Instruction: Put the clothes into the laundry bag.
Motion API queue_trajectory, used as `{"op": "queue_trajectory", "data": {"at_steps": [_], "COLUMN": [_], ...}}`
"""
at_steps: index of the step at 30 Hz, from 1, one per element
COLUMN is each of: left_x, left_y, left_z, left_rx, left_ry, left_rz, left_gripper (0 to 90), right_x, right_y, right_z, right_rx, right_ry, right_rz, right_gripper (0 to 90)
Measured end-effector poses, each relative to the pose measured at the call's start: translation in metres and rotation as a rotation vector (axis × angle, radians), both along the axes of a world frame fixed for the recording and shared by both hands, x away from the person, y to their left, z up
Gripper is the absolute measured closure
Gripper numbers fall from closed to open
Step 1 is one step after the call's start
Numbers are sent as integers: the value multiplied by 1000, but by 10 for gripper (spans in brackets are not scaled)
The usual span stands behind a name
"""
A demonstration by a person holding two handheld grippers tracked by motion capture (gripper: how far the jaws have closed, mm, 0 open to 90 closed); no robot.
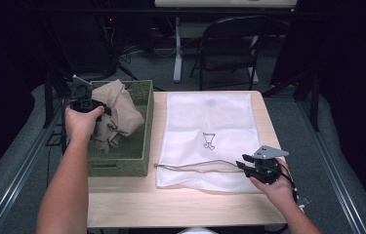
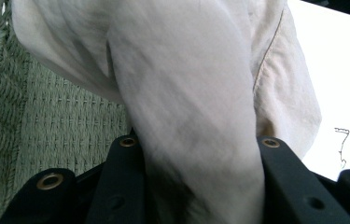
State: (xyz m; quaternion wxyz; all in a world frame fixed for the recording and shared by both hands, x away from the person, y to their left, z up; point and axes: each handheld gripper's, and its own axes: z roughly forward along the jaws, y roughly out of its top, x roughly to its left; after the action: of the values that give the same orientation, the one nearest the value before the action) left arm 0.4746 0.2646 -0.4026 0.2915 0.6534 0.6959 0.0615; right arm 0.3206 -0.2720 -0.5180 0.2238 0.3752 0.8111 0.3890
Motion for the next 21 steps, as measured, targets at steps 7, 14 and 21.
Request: {"op": "queue_trajectory", "data": {"at_steps": [7,14,21], "left_x": [-3,-5,-7], "left_y": [-4,-6,-13], "left_z": [11,18,25], "left_rx": [13,18,23], "left_ry": [-6,-10,-14], "left_rz": [-14,-24,-52], "left_gripper": [688,689,689], "right_x": [1,6,19], "right_y": [6,13,24], "right_z": [9,14,18], "right_rx": [0,-15,-22], "right_ry": [-4,11,58], "right_rz": [18,36,73], "right_gripper": [636,647,651]}}
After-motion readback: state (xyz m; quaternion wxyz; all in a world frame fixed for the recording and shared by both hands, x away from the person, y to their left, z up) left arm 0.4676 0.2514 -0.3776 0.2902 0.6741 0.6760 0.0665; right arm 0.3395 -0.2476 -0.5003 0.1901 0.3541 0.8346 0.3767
